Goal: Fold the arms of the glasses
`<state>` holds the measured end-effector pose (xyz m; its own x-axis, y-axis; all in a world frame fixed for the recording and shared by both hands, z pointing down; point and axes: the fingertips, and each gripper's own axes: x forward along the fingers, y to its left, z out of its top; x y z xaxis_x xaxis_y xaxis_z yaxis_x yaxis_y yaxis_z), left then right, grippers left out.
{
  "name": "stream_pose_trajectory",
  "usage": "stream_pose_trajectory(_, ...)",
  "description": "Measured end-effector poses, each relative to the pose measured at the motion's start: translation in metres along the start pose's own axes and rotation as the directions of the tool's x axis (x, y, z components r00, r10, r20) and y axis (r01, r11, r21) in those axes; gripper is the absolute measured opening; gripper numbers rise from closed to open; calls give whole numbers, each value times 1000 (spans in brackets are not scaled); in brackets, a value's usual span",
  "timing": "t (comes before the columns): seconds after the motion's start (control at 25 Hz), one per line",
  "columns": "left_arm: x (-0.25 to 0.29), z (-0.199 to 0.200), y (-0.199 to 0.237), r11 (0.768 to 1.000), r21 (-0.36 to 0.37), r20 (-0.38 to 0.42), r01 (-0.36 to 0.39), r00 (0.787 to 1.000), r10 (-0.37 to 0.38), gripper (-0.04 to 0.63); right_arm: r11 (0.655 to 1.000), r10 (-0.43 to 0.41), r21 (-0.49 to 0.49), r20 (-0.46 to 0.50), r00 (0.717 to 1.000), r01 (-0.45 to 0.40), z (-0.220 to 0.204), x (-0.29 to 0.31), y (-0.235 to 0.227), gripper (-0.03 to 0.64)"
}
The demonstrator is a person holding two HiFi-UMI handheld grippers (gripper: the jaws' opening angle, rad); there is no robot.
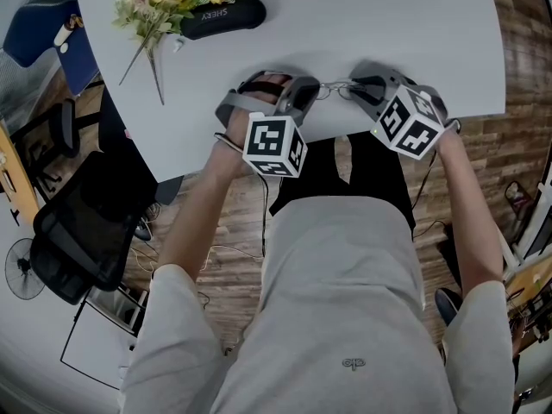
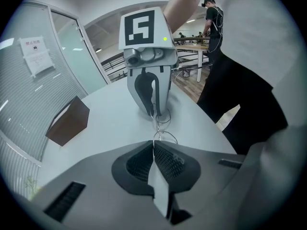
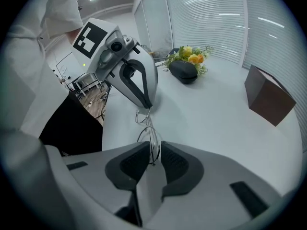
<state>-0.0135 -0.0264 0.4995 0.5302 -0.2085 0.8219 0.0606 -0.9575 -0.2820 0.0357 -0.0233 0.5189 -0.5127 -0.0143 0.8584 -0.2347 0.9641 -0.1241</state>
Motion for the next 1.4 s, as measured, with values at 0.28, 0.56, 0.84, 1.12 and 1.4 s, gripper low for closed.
stream_pose_trajectory(0.28,6,-5,-1,1000,-7,-10,13,1000,-13,25,997,-55,46,16,998,54,1,-1,-5,129)
stream_pose_trajectory(0.56,11,-9,-2,1000,-14,-13,18,1000,-18,25,988,-105,120,56,993,98,6,-7,-4,135)
stream_pose_trajectory(0.84,9,-8,-2,1000,-23,-2,15,1000,-15,26,980,-143,147,63,988,133,5,-13,-1,133)
stream_pose_trajectory(1.12,-2,-4,3,999,-30,-7,-21,1000,21,26,968,-190,187,102,976,169,10,-28,0,129)
stream_pose_trajectory(1.4,-27,0,2,993,-90,-36,-73,997,70,26,959,-211,221,146,966,176,17,-40,7,115)
